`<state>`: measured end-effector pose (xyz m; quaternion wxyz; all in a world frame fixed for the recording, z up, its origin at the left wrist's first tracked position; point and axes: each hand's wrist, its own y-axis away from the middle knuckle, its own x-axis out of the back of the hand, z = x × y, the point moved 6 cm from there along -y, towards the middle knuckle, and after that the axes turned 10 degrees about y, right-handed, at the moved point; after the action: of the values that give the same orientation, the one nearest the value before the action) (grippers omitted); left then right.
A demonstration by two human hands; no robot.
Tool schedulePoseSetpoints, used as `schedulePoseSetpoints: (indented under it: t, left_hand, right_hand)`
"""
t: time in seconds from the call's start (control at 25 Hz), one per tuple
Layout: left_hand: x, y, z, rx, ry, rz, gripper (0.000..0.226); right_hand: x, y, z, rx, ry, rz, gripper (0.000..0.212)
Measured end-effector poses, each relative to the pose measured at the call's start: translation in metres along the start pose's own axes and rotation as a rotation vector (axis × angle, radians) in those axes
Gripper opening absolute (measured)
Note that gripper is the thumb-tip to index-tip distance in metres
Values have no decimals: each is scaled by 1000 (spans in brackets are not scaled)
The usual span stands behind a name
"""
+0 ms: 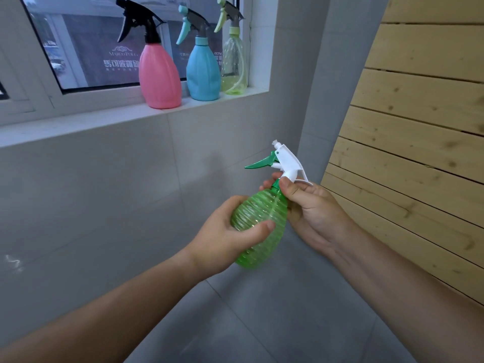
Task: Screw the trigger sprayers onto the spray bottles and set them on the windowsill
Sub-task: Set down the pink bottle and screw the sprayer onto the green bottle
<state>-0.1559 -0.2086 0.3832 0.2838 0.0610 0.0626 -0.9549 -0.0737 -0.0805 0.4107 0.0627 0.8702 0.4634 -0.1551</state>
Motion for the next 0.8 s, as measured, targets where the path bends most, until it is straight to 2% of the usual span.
schedulePoseSetpoints:
  t: [0.08, 0.2, 0.28, 0.4, 0.56, 0.68, 0.8]
  left_hand:
    - [5, 3, 6, -56, -123, 62, 58]
    - [16, 5, 19, -75, -237, 71, 57]
    - [35, 3, 38, -108, -190, 109, 57]
    - [79, -2, 67, -154, 2, 230, 44]
    - [132, -6, 110, -251, 5, 321, 20]
    - [175, -16, 158, -344, -49, 370, 25]
    - [219, -27, 198, -342, -166, 416, 31]
  right_hand:
    - [-5, -5, 1, 1, -18, -21, 30]
    - [-13, -10, 1, -8, -9, -49, 26]
    - [-28, -17, -3, 12, 60, -78, 29]
    - [-63, -31, -2, 41, 273, -94, 47]
    - [-147, -58, -17, 194, 453, -256, 35]
    - [-207, -97, -45, 348, 577, -252, 44]
    - [-255, -133, -63, 442, 753, -217, 47]
